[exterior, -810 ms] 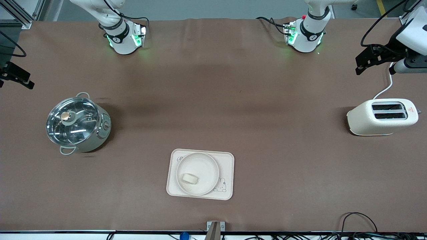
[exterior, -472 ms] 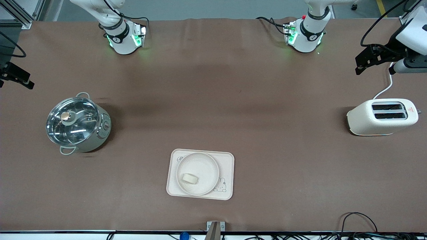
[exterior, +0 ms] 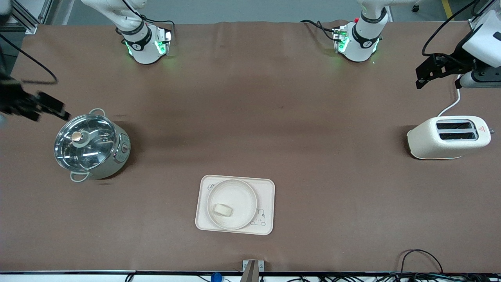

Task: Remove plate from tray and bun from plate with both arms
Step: 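Reach the right gripper toward the white plate on the tray, then lower the right gripper and grasp the plate rim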

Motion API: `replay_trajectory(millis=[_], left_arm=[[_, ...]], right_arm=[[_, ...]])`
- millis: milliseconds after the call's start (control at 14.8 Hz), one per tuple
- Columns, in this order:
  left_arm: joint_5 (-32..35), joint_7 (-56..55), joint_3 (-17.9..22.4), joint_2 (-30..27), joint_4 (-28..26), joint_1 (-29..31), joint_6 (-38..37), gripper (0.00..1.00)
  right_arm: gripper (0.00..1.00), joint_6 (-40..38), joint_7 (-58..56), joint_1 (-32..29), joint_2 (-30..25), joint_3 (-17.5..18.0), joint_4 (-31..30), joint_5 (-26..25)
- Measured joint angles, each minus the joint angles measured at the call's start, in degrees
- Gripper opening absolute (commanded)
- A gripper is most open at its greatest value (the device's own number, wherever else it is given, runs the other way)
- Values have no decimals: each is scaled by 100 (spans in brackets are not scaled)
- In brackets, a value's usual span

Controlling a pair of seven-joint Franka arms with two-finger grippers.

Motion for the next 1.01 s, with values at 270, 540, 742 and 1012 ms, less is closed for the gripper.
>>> replay_trajectory(millis=[270, 540, 742, 1012], left_arm=[[0, 0, -2, 20, 0, -1, 0, 100], [0, 0, -2, 20, 1, -1, 0, 100], [0, 0, -1, 20, 1, 4, 0, 100], [0, 0, 6, 21, 0, 11, 0, 100]], right_arm=[[100, 1285, 725, 648, 1345, 27, -20, 687], [100, 1646, 1105, 826, 2306, 27, 325, 1099], [100, 2400, 1644, 1250, 2855, 34, 533, 1116], [93, 3584, 2104, 1778, 3660, 32, 565, 1120]])
